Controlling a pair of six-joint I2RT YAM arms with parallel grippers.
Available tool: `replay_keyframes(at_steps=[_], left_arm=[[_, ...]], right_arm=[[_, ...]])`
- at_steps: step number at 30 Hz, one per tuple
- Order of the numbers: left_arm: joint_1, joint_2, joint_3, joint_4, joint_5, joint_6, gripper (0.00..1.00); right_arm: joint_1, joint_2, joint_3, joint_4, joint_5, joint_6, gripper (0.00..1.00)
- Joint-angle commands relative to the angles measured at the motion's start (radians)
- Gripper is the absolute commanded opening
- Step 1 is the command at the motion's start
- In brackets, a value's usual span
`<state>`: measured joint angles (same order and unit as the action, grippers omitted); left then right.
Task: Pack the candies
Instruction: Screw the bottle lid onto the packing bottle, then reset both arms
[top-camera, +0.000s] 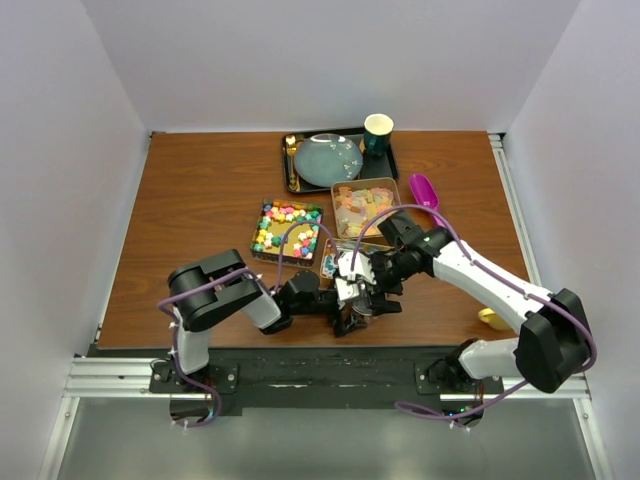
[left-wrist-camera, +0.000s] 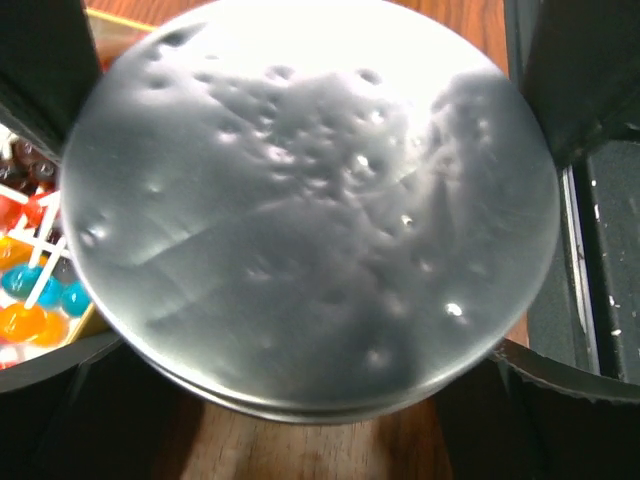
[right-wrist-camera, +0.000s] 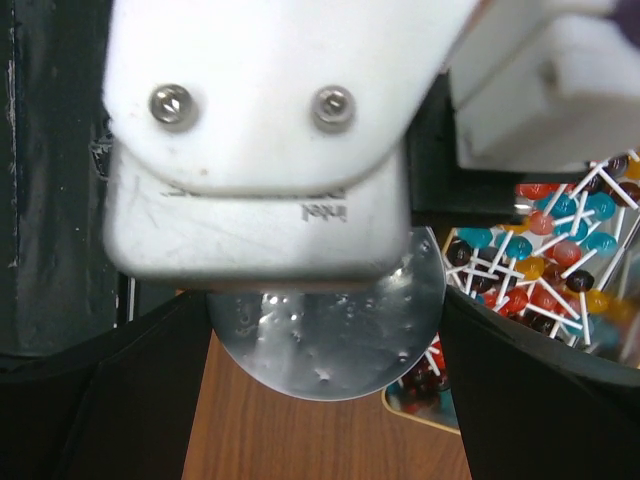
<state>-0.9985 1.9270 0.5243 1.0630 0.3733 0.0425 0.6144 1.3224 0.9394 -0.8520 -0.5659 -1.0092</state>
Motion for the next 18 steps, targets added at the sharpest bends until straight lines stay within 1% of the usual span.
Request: replay_keyframes(at_steps=[1,3,4,5,6,7,8,9,10,12,13,15,16,18], left_arm=[[0.04,-0.066,-0.062,-0.44,-0.088,-0.096,1.0],[0.04,-0.152,-0.067,-0.494,-0.008,-0.09,1.0],[0.038,-0.237,-0.073,-0.546,0.015,-0.087,1.0],[0.04,-0.278,-0.067,-0.589,0.035,-0.087,1.0],[0.038,-0.31,-0.061,-0.639,0.042,-0.087,1.0],[0.037,-0.365,-0.047,-0.746,0.049,-0.082,1.0],[0.038,-0.399,-0.059,-0.767,0.076,-0.088,1.0],[0.053,-0.446,-0.096,-0.715,0.108,-0.12,1.0],[0.055,-0.529,-0.109,-0.738,0.102,-0.125,1.0],[0.047,-0.575,-0.093,-0.776,0.099,-0.133,1.0],[0.049,-0.6,-0.067,-0.837,0.098,-0.147,1.0],[0.058,-0.637,-0.064,-0.853,0.081,-0.147,1.0],[0.064,-0.683,-0.067,-0.859,0.069,-0.135,1.0],[0.078,-0.72,-0.061,-0.864,0.024,-0.116,1.0]], right_arm=[[0.019,0.027,-0.011,-0.027,0.026,0.003,0.75],[0.018,0.031,-0.002,-0.045,0.023,-0.009,0.76],[0.019,0.031,-0.002,-0.047,0.024,-0.012,0.78],[0.019,0.029,-0.001,-0.047,0.027,-0.012,0.81],[0.018,0.028,0.007,-0.051,0.024,-0.012,0.86],[0.018,0.023,0.015,-0.062,0.018,-0.017,0.99],[0.018,0.021,0.025,-0.087,0.009,-0.023,0.99],[0.019,0.018,0.054,-0.102,0.011,-0.02,0.99],[0.018,0.009,0.071,-0.116,0.011,0.003,0.99],[0.016,0.0,0.128,-0.15,0.034,0.024,0.99],[0.018,-0.008,0.15,-0.165,0.04,0.055,0.99],[0.007,-0.032,0.206,-0.179,0.055,0.105,0.99],[-0.001,-0.04,0.225,-0.182,0.051,0.147,0.99],[-0.005,-0.06,0.263,-0.188,0.038,0.184,0.99]])
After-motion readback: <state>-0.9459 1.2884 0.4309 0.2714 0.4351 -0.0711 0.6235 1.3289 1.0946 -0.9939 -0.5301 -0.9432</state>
